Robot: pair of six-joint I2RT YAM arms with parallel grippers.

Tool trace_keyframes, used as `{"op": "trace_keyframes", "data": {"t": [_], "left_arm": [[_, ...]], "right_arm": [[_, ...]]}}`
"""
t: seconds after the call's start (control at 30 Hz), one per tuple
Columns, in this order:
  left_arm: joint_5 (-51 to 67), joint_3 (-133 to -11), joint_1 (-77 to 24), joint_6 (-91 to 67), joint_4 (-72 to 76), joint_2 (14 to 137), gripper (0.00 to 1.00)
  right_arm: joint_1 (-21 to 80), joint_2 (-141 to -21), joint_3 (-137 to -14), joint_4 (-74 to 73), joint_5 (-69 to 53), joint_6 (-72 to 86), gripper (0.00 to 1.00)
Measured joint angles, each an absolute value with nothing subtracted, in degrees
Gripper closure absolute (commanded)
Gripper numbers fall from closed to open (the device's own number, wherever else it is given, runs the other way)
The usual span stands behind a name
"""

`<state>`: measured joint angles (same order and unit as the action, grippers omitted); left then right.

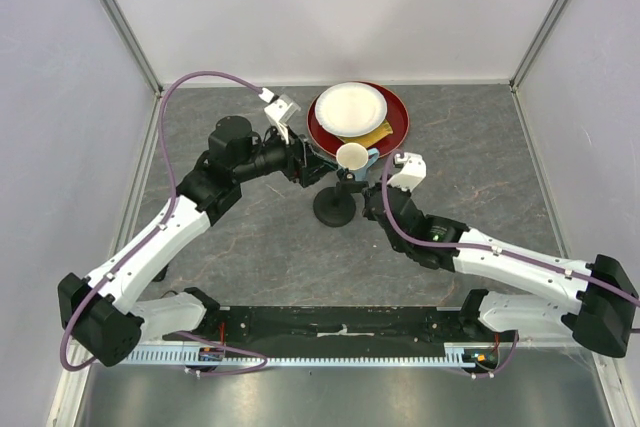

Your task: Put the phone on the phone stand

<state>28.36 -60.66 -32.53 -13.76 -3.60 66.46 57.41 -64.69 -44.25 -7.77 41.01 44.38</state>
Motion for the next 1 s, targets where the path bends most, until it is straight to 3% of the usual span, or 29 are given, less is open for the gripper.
{"op": "trace_keyframes", "data": {"t": [0.27, 0.4, 0.43, 0.57, 0.73, 0.83, 1.0], "left_arm": [[24.77, -56.45, -33.23, -18.11, -7.79, 61.91, 0.31], [22.74, -49.67, -33.26, -22.48, -8.95, 54.63, 0.25], [22.55, -48.69, -33.26, -23.29, -9.1, 53.47, 0.21], [23.0, -45.95, -33.26, -26.74, -9.52, 51.35, 0.2], [24.1, -44.47, -33.34, -29.32, -10.94, 52.66, 0.28], [24.05, -44.34, -33.91, -29.69, -12.05, 53.91, 0.29], [20.62, -45.58, -37.04, -29.56, -16.32, 56.29, 0.31]], "right_arm": [[62.35, -66.41, -46.0, -11.27, 46.37, 49.76, 0.89], [62.65, -68.1, -47.18, -10.55, 45.67, 50.19, 0.8], [62.67, -68.2, -47.18, -10.04, 45.21, 50.33, 0.75], [62.83, -68.31, -46.61, -7.25, 40.66, 51.0, 0.59], [63.29, -67.75, -43.31, -4.05, 34.02, 49.67, 0.36], [63.4, -65.04, -40.07, -2.48, 30.63, 46.72, 0.25], [63.44, -56.51, -36.84, -1.76, 29.82, 40.97, 0.16]]}}
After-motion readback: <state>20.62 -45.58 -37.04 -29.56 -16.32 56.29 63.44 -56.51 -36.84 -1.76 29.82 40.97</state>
